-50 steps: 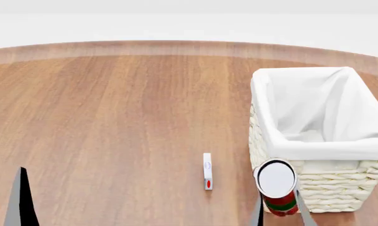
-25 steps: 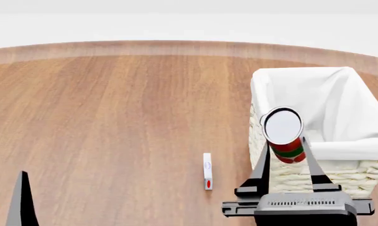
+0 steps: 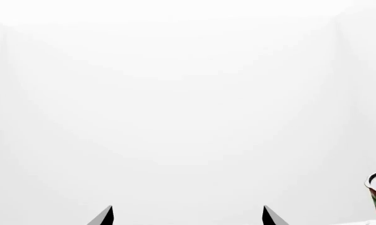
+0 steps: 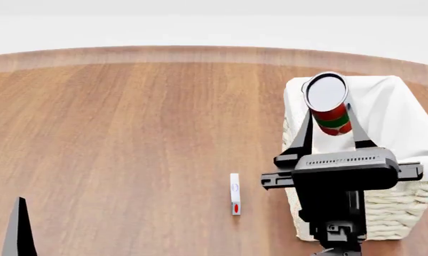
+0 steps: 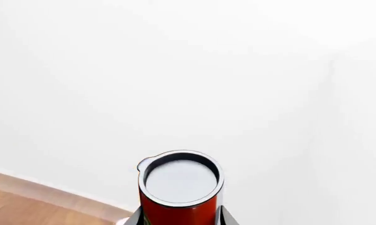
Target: Pick up the tomato sauce, and put it in the basket.
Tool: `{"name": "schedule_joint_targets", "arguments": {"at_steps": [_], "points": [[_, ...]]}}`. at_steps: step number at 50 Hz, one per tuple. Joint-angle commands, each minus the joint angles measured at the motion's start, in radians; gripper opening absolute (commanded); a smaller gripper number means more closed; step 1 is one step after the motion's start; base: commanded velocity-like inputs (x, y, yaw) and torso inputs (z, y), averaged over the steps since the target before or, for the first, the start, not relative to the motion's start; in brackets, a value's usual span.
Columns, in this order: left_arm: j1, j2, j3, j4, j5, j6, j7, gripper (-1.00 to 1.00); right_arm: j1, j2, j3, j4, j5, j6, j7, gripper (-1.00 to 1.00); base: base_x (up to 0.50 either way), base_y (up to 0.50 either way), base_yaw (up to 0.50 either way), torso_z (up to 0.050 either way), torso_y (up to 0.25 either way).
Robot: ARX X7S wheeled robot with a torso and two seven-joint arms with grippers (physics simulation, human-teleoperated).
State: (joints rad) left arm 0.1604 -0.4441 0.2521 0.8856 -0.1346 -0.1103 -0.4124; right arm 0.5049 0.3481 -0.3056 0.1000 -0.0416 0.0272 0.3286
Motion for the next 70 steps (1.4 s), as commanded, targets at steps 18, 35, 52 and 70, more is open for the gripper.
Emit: {"name": "schedule_joint_targets", "arguments": {"at_steps": [18,35,52,70], "points": [[0.040,-0.023,-0.022,0.034,-0.003,0.019,-0.020,1.00,0.588,-0.142,-0.003,1.199,0.030,-0.507,-0.074,-1.00,0.00,0.00,0.00,0.000,0.001],[0.054,-0.050,-0.048,0.112,-0.043,-0.028,-0.035,1.00,0.866,-0.172,0.201,1.209,0.062,0.264,-0.376,-1.00,0.00,0.00,0.00,0.000,0.001],[0.053,-0.063,-0.054,0.123,-0.050,-0.041,-0.050,1.00,0.911,-0.151,0.294,1.209,0.044,0.475,-0.351,-1.00,0.00,0.00,0.00,0.000,0.000],[0.068,-0.071,-0.040,0.116,-0.037,-0.031,-0.059,1.00,0.868,-0.148,0.286,1.209,0.042,0.510,-0.368,-1.00,0.00,0.00,0.00,0.000,0.001]]}}
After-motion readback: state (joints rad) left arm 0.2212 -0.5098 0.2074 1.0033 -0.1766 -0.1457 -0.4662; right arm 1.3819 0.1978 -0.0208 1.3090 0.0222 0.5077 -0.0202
